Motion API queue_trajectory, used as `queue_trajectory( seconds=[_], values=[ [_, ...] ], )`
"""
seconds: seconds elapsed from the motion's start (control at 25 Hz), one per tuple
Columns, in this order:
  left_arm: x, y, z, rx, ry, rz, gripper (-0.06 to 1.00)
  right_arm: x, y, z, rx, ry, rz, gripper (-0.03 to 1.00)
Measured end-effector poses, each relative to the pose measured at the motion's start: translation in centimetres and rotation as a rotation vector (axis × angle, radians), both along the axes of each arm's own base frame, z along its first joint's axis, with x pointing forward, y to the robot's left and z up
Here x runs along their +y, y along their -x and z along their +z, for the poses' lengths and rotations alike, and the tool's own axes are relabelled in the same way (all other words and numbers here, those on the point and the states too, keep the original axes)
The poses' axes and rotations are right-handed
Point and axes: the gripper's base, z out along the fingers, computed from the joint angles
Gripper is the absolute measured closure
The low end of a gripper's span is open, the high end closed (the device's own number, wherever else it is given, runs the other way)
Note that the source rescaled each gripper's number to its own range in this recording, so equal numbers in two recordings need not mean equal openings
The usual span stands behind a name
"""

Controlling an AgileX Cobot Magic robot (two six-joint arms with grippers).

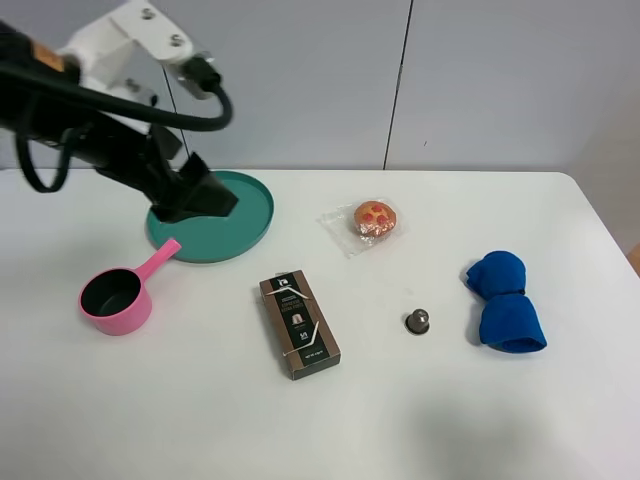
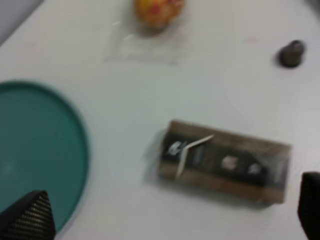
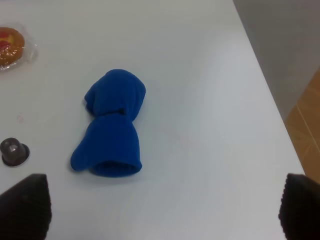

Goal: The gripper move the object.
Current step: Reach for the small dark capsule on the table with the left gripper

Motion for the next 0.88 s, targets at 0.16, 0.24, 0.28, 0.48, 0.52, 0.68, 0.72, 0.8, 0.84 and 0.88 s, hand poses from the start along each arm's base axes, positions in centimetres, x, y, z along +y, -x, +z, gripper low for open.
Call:
queue_trajectory(
  seconds=[0.16,0.24,0.28,0.48,0.52,0.68,0.72,0.8,0.84,0.88],
  values=[
    [-5.6,0.2,-0.5,0.021,-0.011,-0.129,-0.05,0.0,0.0,0.0,0.0,0.0,0.0,-0.03],
    [-8.3,0.4,-1.3,0.031,-0.027,-0.189,-0.05,0.0,0.0,0.0,0.0,0.0,0.0,-0.03],
    [-9.7,0.6,-1.6,0.035,-0.032,-0.217,-0.05,0.0,0.0,0.0,0.0,0.0,0.0,-0.03],
    [-15.1,0.8,-3.5,0.058,-0.051,-0.306,-0.05,0.0,0.0,0.0,0.0,0.0,0.0,-0.03],
    [-16.1,0.8,-4.1,0.066,-0.056,-0.316,-0.05,0.0,0.0,0.0,0.0,0.0,0.0,-0.03],
    [-19.2,0.3,-5.9,0.08,-0.067,-0.348,-0.05,0.0,0.0,0.0,0.0,0.0,0.0,-0.03],
    [-19.8,0.2,-6.3,0.082,-0.07,-0.352,-0.05,0.0,0.0,0.0,0.0,0.0,0.0,-0.03],
    [-20.4,0.0,-6.8,0.085,-0.073,-0.357,-0.05,0.0,0.0,0.0,0.0,0.0,0.0,-0.03],
    [-21.0,-0.3,-7.4,0.088,-0.076,-0.358,-0.05,0.0,0.0,0.0,0.0,0.0,0.0,-0.03],
    [-21.5,-0.5,-7.9,0.09,-0.08,-0.361,-0.05,0.0,0.0,0.0,0.0,0.0,0.0,-0.03]
  ],
)
